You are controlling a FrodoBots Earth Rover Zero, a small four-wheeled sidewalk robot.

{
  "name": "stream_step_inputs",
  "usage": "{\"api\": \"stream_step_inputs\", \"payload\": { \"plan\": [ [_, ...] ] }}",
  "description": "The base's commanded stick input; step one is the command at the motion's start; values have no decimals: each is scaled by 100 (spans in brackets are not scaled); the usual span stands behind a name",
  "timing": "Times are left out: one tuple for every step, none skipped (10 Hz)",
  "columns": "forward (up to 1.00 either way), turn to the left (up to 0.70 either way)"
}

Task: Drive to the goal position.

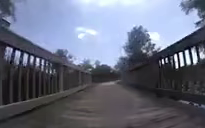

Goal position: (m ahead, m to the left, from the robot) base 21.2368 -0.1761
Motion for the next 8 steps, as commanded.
{"api": "stream_step_inputs", "payload": {
  "plan": [
    [85, 0],
    [85, 0],
    [85, 0],
    [85, 0],
    [85, 0],
    [85, 0],
    [85, 0],
    [85, 0]
  ]
}}
